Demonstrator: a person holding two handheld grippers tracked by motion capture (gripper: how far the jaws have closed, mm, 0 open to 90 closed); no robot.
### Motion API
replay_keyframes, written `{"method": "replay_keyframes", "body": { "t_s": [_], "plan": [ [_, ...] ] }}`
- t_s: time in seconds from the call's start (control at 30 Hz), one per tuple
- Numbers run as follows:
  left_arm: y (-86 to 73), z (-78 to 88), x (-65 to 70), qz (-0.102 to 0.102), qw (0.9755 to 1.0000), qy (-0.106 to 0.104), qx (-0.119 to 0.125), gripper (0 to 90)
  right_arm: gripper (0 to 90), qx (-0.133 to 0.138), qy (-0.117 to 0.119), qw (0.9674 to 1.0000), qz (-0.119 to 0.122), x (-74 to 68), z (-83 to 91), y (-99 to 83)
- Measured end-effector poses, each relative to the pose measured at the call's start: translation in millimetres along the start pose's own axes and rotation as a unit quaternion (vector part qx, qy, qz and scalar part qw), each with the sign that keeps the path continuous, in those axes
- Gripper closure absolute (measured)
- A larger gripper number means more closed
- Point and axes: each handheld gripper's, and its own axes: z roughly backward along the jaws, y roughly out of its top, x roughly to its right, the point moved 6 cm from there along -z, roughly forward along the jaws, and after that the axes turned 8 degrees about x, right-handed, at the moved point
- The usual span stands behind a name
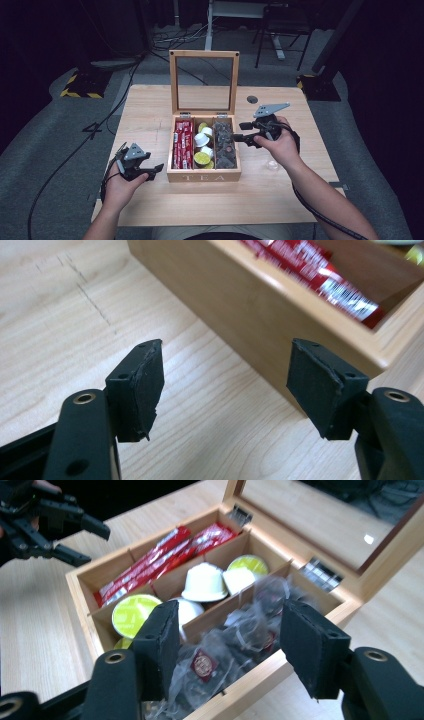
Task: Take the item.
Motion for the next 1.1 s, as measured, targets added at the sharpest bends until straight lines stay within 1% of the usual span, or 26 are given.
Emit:
{"method": "replay_keyframes", "body": {
  "t_s": [0.1,0.17,0.23,0.27,0.33,0.37,0.4,0.43,0.53,0.57,0.63,0.83,1.0,1.1],
  "plan": [
    [-4.7,-4.0,-2.1,0.004,0.9999,-0.004,-0.012,31.2,43.6,-0.009,0.004,0.9999,-0.007,-3.7,-7.6,-7.2],
    [-7.7,-6.9,-3.1,0.004,0.9998,-0.006,-0.018,30.7,44.3,-0.021,0.005,0.9998,-0.004,-6.1,-13.0,-12.7],
    [-10.6,-9.3,-3.8,0.01,0.9996,-0.007,-0.024,30.7,45.1,-0.033,0.004,0.9995,-0.002,-8.6,-18.0,-17.8],
    [-11.9,-10.3,-4.8,0.01,0.9995,-0.008,-0.028,30.6,45.5,-0.038,0.005,0.9993,-0.001,-9.7,-20.1,-20.0],
    [-14.7,-12.4,-6.0,0.013,0.9994,-0.008,-0.033,30.4,46.3,-0.045,0.005,0.999,-0.001,-11.5,-24.1,-23.6],
    [-15.9,-13.3,-7.1,0.01,0.9992,-0.01,-0.036,30.2,46.5,-0.049,0.005,0.9988,-0.001,-12.1,-25.8,-25.2],
    [-17.3,-14.6,-7.2,0.014,0.9991,-0.01,-0.038,30.1,46.6,-0.053,0.005,0.9986,0.001,-12.5,-27.5,-26.7],
    [-18.7,-15.0,-7.9,0.013,0.9988,-0.011,-0.045,30.0,46.7,-0.057,0.002,0.9984,0.002,-12.8,-29.2,-28.1],
    [-22.2,-18.0,-9.6,0.016,0.9986,-0.008,-0.05,30.0,46.7,-0.069,0.0,0.9976,0.01,-13.9,-35.2,-32.2],
    [-23.0,-18.4,-10.7,0.015,0.9985,-0.007,-0.052,29.9,46.6,-0.074,-0.001,0.9971,0.014,-14.7,-37.3,-33.3],
    [-24.4,-19.2,-11.6,0.018,0.9984,-0.007,-0.053,29.8,46.3,-0.087,-0.004,0.9959,0.026,-16.0,-41.7,-35.7],
    [-26.5,-19.3,-12.4,0.02,0.9981,-0.007,-0.058,29.4,46.2,-0.116,-0.011,0.9927,0.03,-15.2,-53.1,-43.5],
    [-26.1,-19.1,-12.1,0.019,0.9982,-0.007,-0.055,29.3,48.4,-0.132,-0.016,0.9901,0.044,-15.5,-61.3,-46.2],
    [-25.9,-19.1,-11.6,0.018,0.9984,-0.007,-0.053,29.3,52.9,-0.145,-0.024,0.987,0.063,-15.8,-65.7,-47.8]
  ]
}}
